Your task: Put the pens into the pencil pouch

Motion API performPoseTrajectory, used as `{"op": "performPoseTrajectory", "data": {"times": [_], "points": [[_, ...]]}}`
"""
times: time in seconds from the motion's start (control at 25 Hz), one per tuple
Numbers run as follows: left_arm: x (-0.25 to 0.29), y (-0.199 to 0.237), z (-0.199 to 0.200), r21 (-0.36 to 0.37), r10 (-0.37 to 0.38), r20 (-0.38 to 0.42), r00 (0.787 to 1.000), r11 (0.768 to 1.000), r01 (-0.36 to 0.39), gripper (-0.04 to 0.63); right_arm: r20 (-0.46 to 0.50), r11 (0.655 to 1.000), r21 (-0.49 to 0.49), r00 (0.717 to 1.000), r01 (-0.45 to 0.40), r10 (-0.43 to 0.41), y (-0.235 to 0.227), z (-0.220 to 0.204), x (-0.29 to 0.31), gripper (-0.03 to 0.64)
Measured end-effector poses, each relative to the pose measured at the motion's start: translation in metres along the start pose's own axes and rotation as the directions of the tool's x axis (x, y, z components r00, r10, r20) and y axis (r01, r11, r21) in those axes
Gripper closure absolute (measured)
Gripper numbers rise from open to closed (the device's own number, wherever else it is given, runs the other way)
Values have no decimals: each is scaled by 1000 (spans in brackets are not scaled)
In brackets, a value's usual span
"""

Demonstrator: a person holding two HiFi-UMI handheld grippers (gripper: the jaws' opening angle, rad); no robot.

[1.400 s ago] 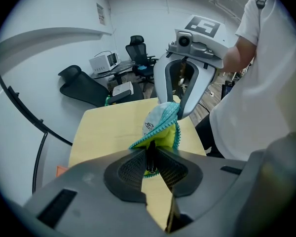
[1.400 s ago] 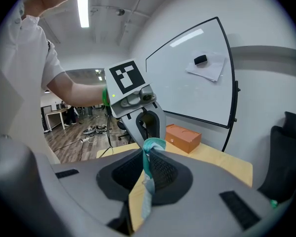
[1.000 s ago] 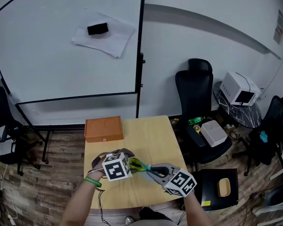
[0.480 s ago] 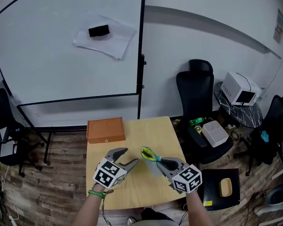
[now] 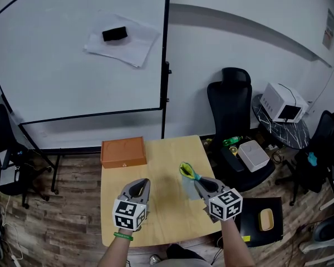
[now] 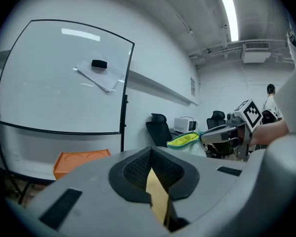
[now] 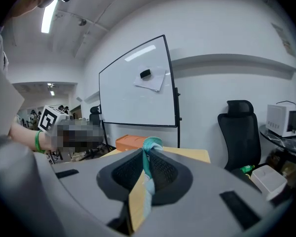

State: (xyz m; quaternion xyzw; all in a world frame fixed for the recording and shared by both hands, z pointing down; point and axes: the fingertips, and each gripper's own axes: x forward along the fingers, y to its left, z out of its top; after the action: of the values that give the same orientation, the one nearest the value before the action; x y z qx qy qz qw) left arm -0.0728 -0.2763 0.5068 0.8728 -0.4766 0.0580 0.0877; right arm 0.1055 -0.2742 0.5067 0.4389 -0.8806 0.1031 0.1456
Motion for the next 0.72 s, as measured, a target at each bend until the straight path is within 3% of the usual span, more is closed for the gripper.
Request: {"op": "performPoseTrajectory", "data": {"times": [0.28, 0.56, 0.72], "points": [[-1, -1, -16, -14, 8, -36, 999, 1000, -9, 583, 5, 1000, 30, 1000, -5, 5, -8, -2, 13, 578], [3, -7, -30, -24, -4, -80, 997, 1000, 2, 583, 19, 989, 130, 997, -71, 69, 11, -13, 33, 578], [8, -9, -32, -23, -19, -95, 995, 1000, 16, 583, 19, 978, 202, 998, -58, 55, 2, -27, 36, 578]]}}
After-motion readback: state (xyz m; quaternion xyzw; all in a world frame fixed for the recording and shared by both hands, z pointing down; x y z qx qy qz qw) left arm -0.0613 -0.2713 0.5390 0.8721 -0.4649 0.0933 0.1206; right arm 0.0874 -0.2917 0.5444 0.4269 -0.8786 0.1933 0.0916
